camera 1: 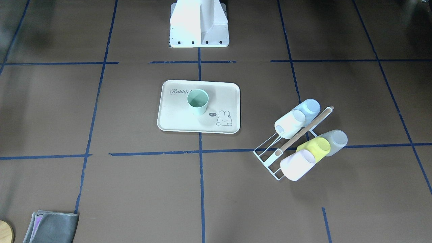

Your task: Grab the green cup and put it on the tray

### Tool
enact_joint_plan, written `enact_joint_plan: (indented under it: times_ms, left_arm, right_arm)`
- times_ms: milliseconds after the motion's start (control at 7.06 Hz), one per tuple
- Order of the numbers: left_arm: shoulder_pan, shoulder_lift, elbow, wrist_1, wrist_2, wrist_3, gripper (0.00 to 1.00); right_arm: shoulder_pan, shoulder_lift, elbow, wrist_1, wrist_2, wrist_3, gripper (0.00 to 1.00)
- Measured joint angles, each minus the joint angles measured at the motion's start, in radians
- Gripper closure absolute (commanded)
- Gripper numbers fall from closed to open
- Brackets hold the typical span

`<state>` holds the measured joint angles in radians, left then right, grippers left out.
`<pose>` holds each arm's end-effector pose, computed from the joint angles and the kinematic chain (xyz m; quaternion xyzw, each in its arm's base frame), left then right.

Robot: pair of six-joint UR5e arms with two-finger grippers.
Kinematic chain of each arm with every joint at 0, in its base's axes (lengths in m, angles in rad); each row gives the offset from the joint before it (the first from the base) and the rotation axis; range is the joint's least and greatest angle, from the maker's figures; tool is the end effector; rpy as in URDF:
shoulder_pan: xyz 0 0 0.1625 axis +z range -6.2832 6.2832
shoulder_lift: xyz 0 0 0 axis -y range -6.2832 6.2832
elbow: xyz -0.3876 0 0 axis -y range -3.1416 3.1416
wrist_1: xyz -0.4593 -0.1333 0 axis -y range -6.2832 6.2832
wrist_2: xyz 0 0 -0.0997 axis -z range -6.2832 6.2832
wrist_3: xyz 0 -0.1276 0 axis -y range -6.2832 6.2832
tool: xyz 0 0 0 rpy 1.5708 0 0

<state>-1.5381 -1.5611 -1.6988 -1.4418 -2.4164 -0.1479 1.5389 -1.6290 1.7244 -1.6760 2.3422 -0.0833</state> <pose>-0.0198 -0.5521 0.5816 -0.0419 0.4082 -0.0547 0.9103 0.0273 -0.5346 0.5981 0.0051 -0.3762 -0.0515 0.9251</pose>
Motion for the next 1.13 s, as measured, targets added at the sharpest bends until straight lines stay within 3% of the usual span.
enact_joint_plan:
  times_ms: [850, 1133]
  left_arm:
    - [0.027, -0.002, -0.012, 0.006, 0.001, 0.001, 0.00]
    - [0.025, 0.012, 0.003, 0.014, 0.001, 0.111, 0.00]
  right_arm:
    - [-0.018, 0.006, 0.015, -0.003, 0.000, -0.005, 0.00]
    - [-0.024, 0.004, 0.015, -0.002, 0.000, -0.003, 0.00]
